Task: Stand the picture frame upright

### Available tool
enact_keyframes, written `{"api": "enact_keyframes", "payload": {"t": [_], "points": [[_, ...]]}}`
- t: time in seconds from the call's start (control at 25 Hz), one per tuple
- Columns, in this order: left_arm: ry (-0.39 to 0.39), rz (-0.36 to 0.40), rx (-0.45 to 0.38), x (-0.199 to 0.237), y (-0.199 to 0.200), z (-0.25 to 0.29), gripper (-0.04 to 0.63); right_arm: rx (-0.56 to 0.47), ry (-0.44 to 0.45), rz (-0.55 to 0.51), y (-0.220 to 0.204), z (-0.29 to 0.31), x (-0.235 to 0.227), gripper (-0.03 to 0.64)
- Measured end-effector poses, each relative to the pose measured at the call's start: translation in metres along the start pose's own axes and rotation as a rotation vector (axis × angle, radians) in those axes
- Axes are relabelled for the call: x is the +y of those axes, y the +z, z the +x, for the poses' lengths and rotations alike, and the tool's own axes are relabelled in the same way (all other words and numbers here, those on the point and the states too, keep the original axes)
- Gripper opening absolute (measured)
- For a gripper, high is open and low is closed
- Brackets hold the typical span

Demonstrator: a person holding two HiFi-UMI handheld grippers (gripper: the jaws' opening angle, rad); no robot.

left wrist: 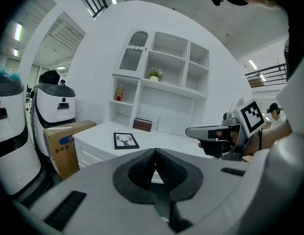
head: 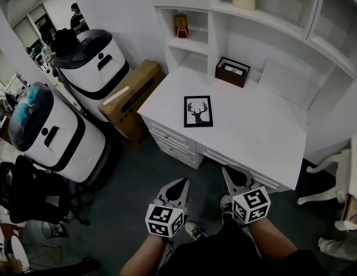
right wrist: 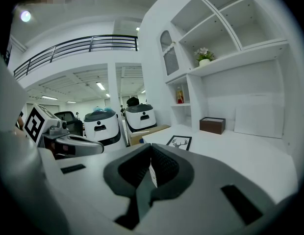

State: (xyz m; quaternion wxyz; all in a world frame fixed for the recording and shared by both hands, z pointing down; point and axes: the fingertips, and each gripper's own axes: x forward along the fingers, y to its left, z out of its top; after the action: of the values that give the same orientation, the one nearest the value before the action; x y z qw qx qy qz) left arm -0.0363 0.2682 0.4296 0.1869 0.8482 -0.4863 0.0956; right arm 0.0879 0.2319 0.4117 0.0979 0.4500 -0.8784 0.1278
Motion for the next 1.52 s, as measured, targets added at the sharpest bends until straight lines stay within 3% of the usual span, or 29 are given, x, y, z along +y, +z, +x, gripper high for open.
{"api": "enact_keyframes", "payload": {"t": [0.92,1.52], "points": [[0.003,-0.009,-0.019,0.015,-0.008,-0.041,0.006,-0.013,-0.005,-0.009,0.0,-0.002,0.039,0.003],[0.035,-0.034,0.003,0.047,0.009,0.008,0.006,0.019,0.023,0.028,0.008,0.057,0.002,0.003]]}}
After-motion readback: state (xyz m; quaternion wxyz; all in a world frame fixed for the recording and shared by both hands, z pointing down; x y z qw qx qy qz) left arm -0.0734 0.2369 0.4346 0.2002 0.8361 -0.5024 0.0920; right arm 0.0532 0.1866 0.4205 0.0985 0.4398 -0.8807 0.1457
